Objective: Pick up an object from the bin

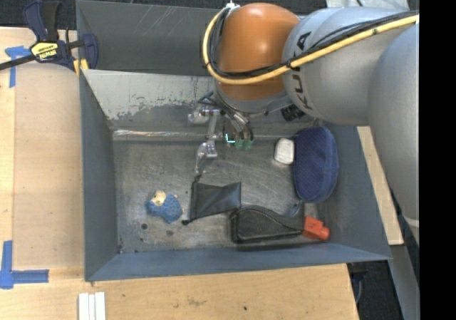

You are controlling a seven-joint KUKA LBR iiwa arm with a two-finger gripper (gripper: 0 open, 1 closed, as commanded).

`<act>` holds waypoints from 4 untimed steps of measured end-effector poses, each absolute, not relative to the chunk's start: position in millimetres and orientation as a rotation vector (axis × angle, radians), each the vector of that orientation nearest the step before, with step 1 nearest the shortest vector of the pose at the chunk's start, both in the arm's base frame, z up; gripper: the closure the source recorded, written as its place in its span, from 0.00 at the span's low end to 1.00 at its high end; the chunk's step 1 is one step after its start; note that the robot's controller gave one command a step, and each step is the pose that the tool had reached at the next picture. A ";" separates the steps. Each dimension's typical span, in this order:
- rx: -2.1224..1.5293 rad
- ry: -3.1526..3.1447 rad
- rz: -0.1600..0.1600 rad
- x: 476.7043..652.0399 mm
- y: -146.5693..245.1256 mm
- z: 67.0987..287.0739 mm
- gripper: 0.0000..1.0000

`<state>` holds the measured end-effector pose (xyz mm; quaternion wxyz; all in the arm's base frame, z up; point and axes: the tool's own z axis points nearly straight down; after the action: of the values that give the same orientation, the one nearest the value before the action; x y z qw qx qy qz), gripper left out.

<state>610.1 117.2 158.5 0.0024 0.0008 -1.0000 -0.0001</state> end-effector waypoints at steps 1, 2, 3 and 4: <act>0.249 -3.124 0.001 535.9 105.6 80.7 0.00; 0.105 -3.150 -0.014 554.7 46.2 75.5 0.00; 0.108 -3.166 -0.007 559.0 45.3 79.1 1.00; 0.528 -3.109 0.001 570.2 44.6 245.9 1.00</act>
Offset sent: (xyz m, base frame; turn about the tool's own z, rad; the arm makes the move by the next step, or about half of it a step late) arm -0.0712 -0.0109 -0.0747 -0.1563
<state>570.2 44.6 245.9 -0.0060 0.1673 -0.9859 0.0004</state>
